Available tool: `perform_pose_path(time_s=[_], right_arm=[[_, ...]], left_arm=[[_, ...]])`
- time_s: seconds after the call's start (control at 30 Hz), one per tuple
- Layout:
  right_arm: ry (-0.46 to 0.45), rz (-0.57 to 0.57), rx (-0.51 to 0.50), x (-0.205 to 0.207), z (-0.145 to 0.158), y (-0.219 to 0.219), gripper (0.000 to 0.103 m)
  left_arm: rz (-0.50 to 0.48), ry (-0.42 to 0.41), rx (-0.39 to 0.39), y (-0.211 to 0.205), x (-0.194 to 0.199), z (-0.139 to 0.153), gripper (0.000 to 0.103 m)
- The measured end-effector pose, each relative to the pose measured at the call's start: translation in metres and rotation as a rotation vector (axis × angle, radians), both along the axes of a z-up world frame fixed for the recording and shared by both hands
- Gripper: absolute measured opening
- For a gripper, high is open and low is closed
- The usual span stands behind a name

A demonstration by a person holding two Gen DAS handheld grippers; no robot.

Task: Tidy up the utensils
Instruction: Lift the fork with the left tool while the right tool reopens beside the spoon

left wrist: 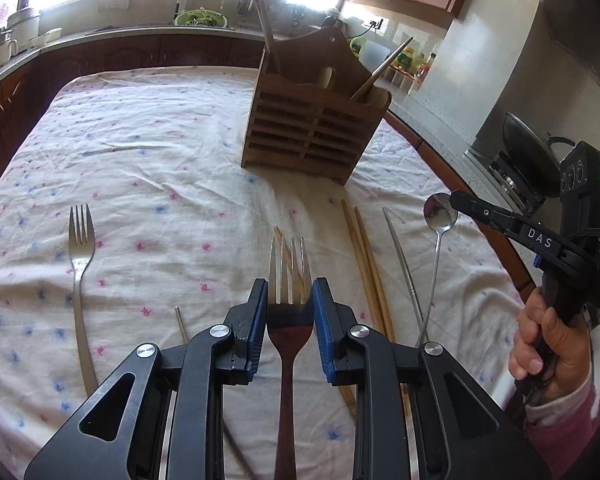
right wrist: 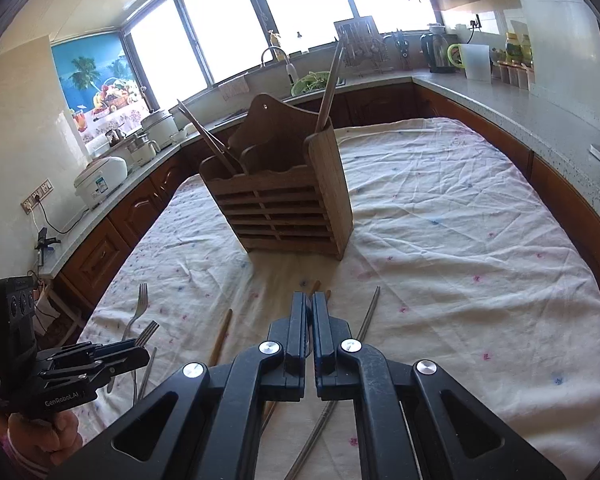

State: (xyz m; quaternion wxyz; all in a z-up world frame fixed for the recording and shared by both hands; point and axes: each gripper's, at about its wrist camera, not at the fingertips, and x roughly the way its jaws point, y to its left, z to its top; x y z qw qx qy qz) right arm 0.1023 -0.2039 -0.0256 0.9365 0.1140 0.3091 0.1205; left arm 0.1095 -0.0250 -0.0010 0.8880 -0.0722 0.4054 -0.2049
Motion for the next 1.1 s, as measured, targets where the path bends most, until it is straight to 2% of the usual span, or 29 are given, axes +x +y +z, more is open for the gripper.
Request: perform_pose_path(time_s=[0.3, 0.37, 0.57, 0.7, 0.8, 0.83, 0.87, 0.93, 0.97, 1.1], right_arm=[[-0.093, 0.018, 0.008, -0.021, 0.038, 0.006, 0.003], [-0.112, 0.022, 0.002, -0.024, 0.045, 0.009, 0.000], [-0.162, 0.030, -0.008, -0.030, 0.063, 0.014, 0.000], [-0.162, 0.028, -0.027, -0.028, 0.063, 0.016, 0.000], [-0.122, 0.015, -0.022, -0.020, 0.052, 0.011, 0.001], [-0.105, 0.006, -0.014, -0.015, 0.046, 0.008, 0.006], [-0.082, -0.009, -0.017, -0.010, 0.039, 0.006, 0.020], [-0.044, -0.022, -0.027, 0.000, 0.023, 0.003, 0.040], [-0.027, -0.028, -0.033, 0.007, 0.015, 0.002, 0.045], [0.057, -0.024, -0.056, 0.039, -0.021, 0.001, 0.046]], left_arm=[[0.020, -0.092, -0.040, 0.014, -0.016, 0.034, 0.021], [0.024, -0.106, -0.046, 0.016, -0.018, 0.039, 0.021], [0.031, -0.139, -0.055, 0.020, -0.020, 0.049, 0.020], [0.033, -0.147, -0.063, 0.022, -0.022, 0.051, 0.020], [0.036, -0.151, -0.070, 0.023, -0.023, 0.053, 0.020], [0.037, -0.152, -0.072, 0.024, -0.022, 0.053, 0.020], [0.038, -0.152, -0.075, 0.024, -0.023, 0.054, 0.020], [0.040, -0.151, -0.082, 0.025, -0.021, 0.053, 0.020], [0.041, -0.149, -0.084, 0.025, -0.021, 0.053, 0.020], [0.041, -0.147, -0.092, 0.027, -0.018, 0.055, 0.020]])
